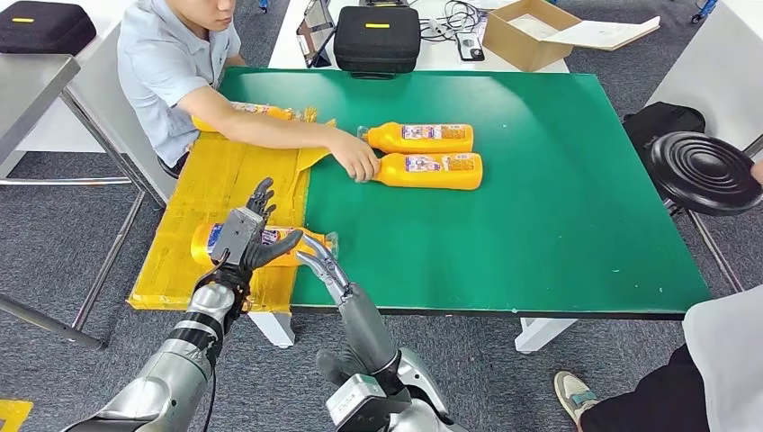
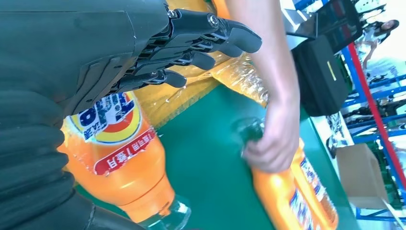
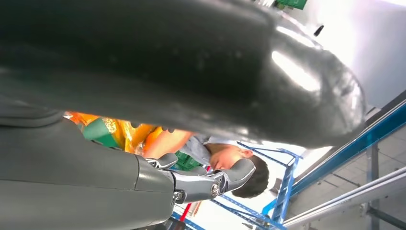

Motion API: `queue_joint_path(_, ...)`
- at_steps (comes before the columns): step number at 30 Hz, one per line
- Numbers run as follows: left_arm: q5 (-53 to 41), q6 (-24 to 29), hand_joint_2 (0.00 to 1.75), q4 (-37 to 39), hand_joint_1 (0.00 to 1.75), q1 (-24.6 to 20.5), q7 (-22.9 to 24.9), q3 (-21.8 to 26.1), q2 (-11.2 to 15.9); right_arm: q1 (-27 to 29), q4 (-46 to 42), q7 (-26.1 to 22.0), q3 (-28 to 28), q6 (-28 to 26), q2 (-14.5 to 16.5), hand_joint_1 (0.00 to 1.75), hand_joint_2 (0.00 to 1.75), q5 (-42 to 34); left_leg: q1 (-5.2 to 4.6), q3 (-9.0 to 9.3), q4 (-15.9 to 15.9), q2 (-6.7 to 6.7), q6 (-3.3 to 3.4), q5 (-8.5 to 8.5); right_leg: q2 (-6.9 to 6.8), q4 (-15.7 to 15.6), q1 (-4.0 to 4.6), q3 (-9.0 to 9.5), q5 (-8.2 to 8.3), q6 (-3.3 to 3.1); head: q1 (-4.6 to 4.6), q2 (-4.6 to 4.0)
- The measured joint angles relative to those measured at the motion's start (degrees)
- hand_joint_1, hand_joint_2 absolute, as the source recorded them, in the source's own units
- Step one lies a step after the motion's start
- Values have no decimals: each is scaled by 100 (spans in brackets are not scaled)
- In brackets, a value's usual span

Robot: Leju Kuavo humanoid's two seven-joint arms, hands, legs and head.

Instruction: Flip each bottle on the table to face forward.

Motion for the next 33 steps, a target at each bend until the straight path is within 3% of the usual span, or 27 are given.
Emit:
queue_joint_path(7, 499, 217, 175, -427, 0, 220, -110, -87, -50, -11, -205, 0, 170, -279, -60, 0, 0, 55, 0, 0, 0, 0, 0, 0, 0, 0, 0, -1, 0, 0, 1, 0)
queue_joint_path(11, 781, 323, 175, -931, 0, 555, -136, -259, -90, 32, -315, 0, 189, -834, -116, 0, 175, 180, -1, 0, 0, 1, 0, -2, 1, -1, -1, -1, 0, 0, 0, 0)
queue_joint_path(17, 1310, 493, 175, -2242, 0, 1510, -131, -653, -95, 412, -510, 0, -147, -1740, -292, 0, 175, 603, -2, -6, 0, 1, -1, -9, 1, -5, -1, -8, -3, -1, 1, 0)
queue_joint_path(22, 1848, 401, 175, -3246, 0, 2234, -12, -811, -64, 880, -554, 3, -916, -1957, -503, 0, 175, 1217, -1, -15, 0, 0, -5, -14, 0, -6, -1, -17, -4, -1, 1, 0)
queue_joint_path(29, 1979, 379, 175, -3798, 0, 2537, 29, -913, -33, 1098, -585, 18, -1344, -2013, -622, 0, 175, 1415, 0, -13, 0, 1, -5, -12, 1, -6, 1, -16, -3, -1, -1, 0)
queue_joint_path(33, 2216, 430, 175, -4027, 0, 2694, 34, -924, -26, 1232, -461, 304, -1870, -2104, -628, 0, 175, 2773, 0, -13, 0, 1, -5, -12, 1, -6, 1, -16, -3, -1, -2, 0)
